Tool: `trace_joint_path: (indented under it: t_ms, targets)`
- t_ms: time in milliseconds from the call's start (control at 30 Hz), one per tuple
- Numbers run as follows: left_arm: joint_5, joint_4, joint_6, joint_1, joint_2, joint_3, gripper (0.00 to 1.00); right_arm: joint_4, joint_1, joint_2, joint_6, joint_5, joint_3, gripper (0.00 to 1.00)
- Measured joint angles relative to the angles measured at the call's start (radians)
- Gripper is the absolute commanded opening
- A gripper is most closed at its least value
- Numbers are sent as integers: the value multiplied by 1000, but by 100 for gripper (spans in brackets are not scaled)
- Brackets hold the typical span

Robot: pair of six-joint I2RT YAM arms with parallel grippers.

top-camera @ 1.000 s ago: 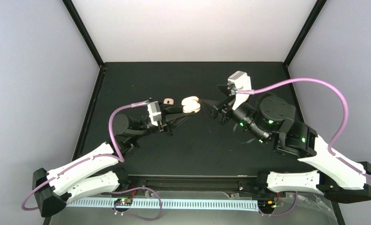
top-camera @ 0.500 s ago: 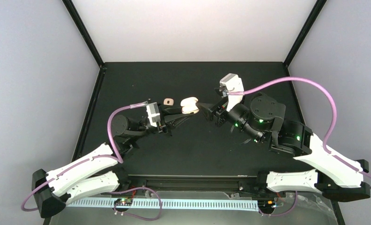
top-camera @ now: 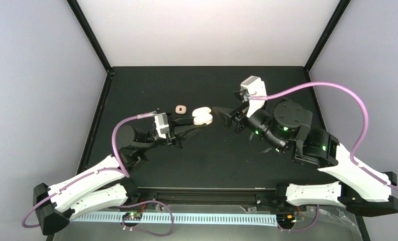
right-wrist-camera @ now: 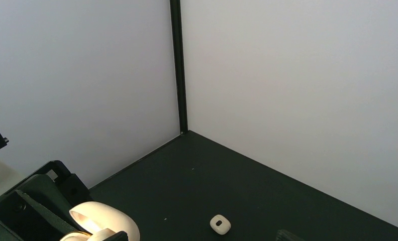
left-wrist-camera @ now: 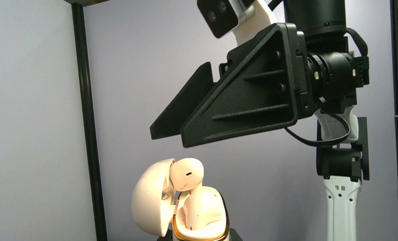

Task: Insert the wireless bluetooth earbuds into the charging case
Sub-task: Place the earbud in the charging case.

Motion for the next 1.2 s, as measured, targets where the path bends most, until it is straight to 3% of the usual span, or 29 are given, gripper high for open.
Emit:
trace_joint_path:
  t_ms: [1200]
  targets:
    - [50, 6, 0, 0, -19, 0, 1, -58, 0, 52, -34, -154, 58, 76]
